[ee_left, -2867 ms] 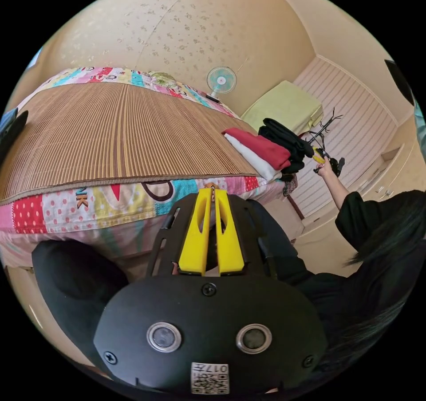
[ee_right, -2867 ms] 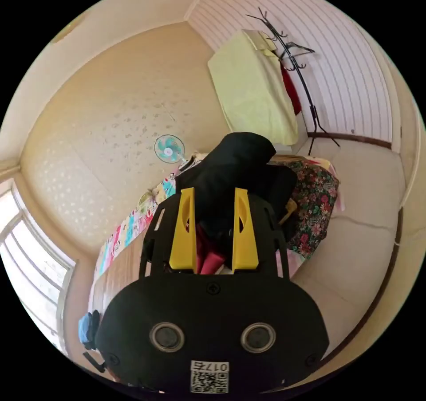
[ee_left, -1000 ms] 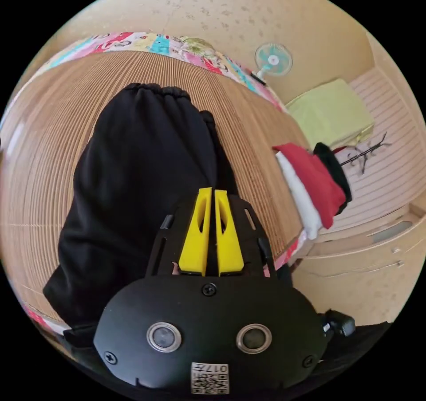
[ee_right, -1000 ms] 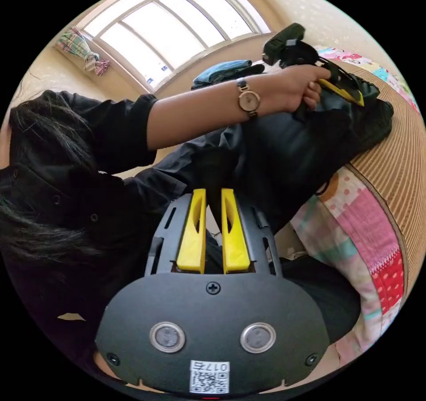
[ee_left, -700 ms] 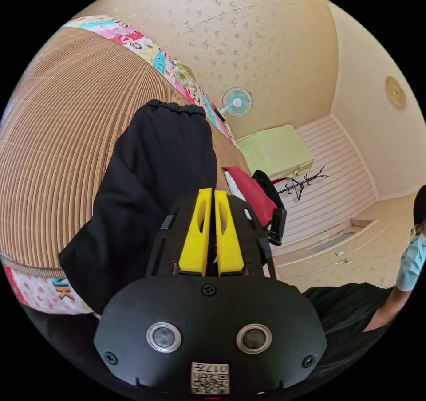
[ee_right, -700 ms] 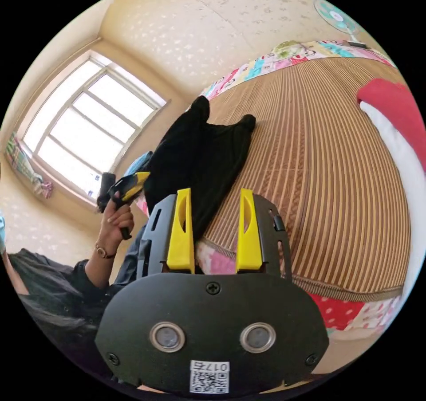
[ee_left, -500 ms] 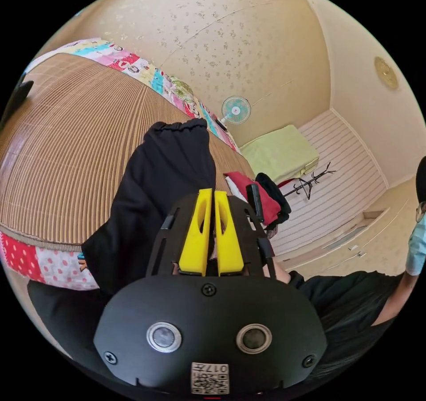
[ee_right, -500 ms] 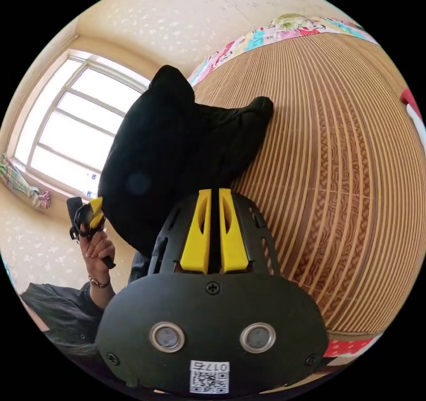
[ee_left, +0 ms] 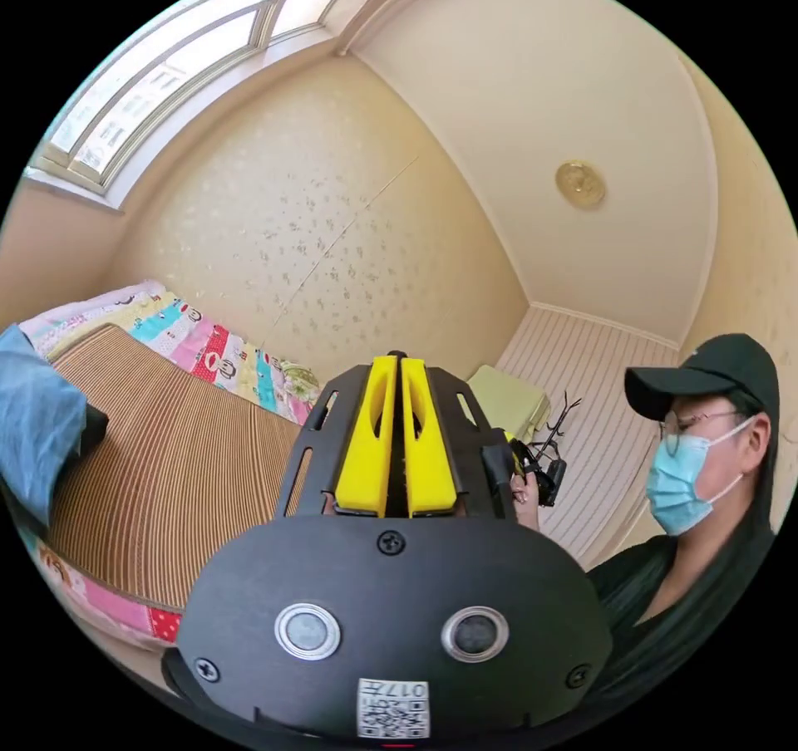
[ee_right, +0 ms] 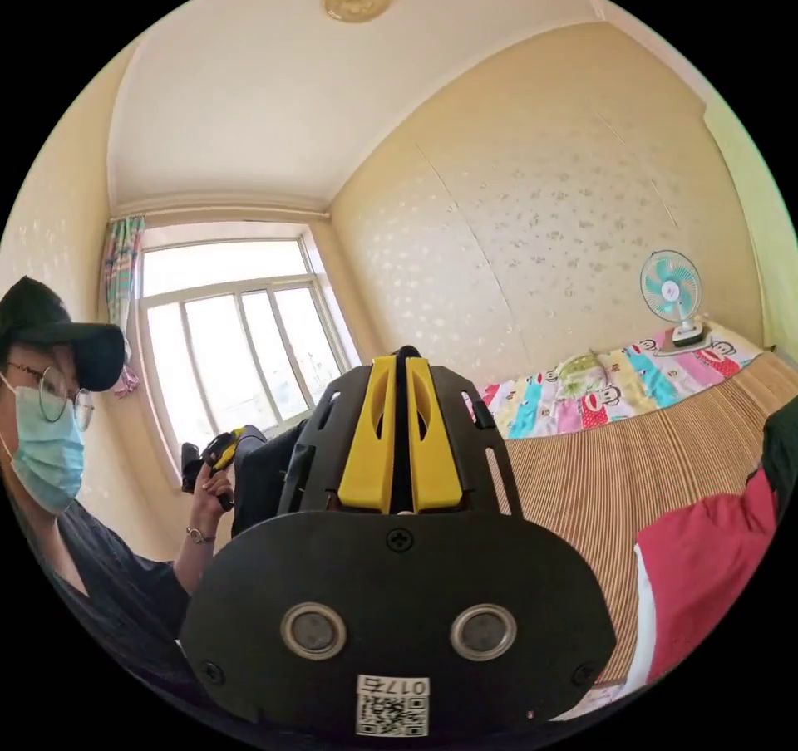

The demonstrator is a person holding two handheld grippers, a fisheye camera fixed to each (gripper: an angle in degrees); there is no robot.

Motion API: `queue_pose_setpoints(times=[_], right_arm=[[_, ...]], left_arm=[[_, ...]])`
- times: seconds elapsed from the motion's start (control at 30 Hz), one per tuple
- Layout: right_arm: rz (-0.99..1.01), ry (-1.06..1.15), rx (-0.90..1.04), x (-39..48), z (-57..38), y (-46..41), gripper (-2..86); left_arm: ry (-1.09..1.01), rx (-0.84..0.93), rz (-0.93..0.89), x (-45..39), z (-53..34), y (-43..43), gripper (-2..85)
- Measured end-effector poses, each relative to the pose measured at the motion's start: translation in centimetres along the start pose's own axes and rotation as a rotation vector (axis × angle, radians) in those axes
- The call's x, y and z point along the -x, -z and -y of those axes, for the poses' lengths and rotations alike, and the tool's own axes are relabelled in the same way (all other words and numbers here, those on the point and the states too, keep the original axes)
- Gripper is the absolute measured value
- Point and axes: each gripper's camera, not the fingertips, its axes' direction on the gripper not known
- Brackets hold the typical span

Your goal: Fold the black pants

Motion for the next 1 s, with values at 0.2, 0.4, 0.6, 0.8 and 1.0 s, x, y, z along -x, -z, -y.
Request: queue_pose_setpoints(times=[0.2,0.4,0.6,0.8,1.0], right_arm=[[-0.459,0.142,0.09,-4.7,15.2,-18.8,5.1],[-0.467,0.205,0.279,-9.2,6.1,-22.5,7.1],[-0.389,0.109,0.756,-17.1,-14.8,-19.5,8.1],[-0.271,-0.195,0.853,-19.6,-26.2,-9.2,9.4],[-0.264,-0.12,0.9,-14.3,-29.6,-6.4,8.6]], left_arm=[[0.034,0.299,0.03,9.0,16.1,-22.1,6.1],[0.093,0.48,0.156,18.0,9.0,-24.7,8.8],[0.161,0.927,0.286,27.2,-10.4,-23.1,9.5],[0.16,1.022,0.283,26.6,-20.4,-17.2,11.1],[0.313,0.936,0.252,25.4,-23.3,-13.0,4.9]])
